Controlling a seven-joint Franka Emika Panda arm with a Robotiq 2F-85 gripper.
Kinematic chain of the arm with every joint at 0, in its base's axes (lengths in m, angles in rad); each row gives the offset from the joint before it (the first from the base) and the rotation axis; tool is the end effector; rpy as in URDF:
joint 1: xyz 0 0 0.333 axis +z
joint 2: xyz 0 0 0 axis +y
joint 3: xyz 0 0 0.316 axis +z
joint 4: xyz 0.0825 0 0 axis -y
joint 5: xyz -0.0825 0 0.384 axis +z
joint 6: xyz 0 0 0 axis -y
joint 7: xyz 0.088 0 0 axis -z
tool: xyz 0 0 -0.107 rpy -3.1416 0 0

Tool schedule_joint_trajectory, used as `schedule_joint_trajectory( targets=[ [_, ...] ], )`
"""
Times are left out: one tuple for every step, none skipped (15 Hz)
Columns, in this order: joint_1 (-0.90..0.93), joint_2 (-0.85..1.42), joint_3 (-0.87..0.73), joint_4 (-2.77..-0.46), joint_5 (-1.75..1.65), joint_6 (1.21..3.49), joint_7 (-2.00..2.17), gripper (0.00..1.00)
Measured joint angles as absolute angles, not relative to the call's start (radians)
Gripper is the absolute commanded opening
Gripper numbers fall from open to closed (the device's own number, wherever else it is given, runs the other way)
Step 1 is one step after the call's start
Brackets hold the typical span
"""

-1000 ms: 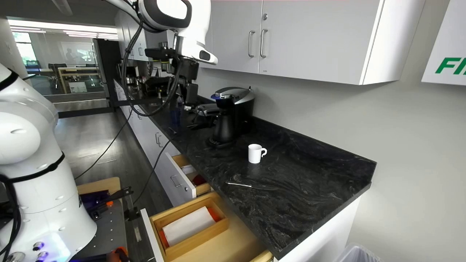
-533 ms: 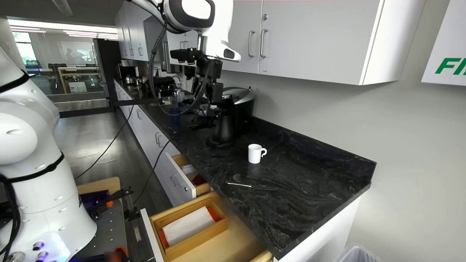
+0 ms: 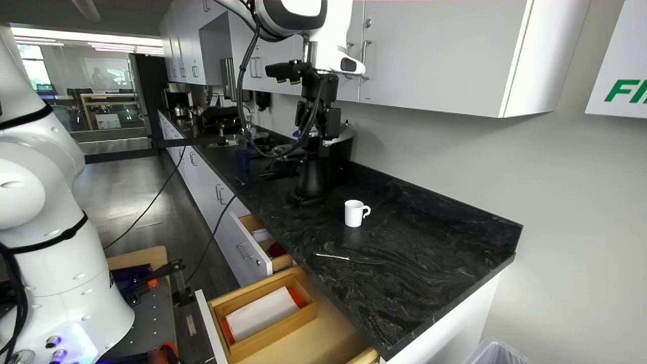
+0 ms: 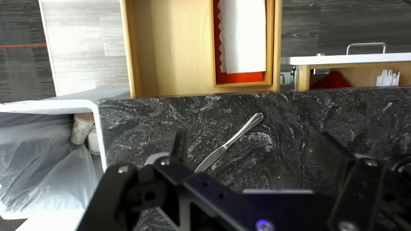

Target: Pick the knife and put it in the drawer

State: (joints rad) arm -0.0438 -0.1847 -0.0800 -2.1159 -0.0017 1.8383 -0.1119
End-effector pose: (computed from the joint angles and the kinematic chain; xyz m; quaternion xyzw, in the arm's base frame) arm 0.4853 -0.0621 0.4856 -0.9989 0.0047 0.0456 0.0119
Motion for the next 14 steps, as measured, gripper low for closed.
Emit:
schedule_joint_trajectory(
  targets=[
    [-0.044,-0.183,-0.080,-2.115,-0.002,1.838,-0.112,1.00],
    [-0.044,-0.182,-0.080,-2.115,-0.002,1.838,-0.112,1.00],
    [-0.044,-0.182,-0.080,-2.115,-0.002,1.838,-0.112,1.00],
    [-0.044,-0.182,-0.080,-2.115,-0.001,1.838,-0.112,1.00],
    [-0.044,-0.182,-0.078,-2.115,-0.002,1.838,-0.111,1.00],
    [-0.044,-0.185,-0.077,-2.116,-0.007,1.839,-0.111,1.00],
    [-0.044,-0.189,-0.076,-2.117,-0.020,1.842,-0.105,1.00],
    [-0.044,-0.192,-0.072,-2.119,-0.040,1.849,-0.088,1.00],
    [-0.044,-0.190,-0.065,-2.124,-0.072,1.873,-0.048,1.00],
    [-0.044,-0.182,-0.054,-2.131,-0.104,1.908,0.007,1.00],
    [-0.043,-0.163,-0.039,-2.142,-0.130,1.948,0.074,1.00],
    [-0.041,-0.135,-0.022,-2.153,-0.148,1.980,0.140,1.00],
    [-0.038,-0.100,-0.004,-2.161,-0.156,2.007,0.200,1.00],
    [-0.032,-0.060,0.012,-2.167,-0.165,2.033,0.257,1.00]
  ],
)
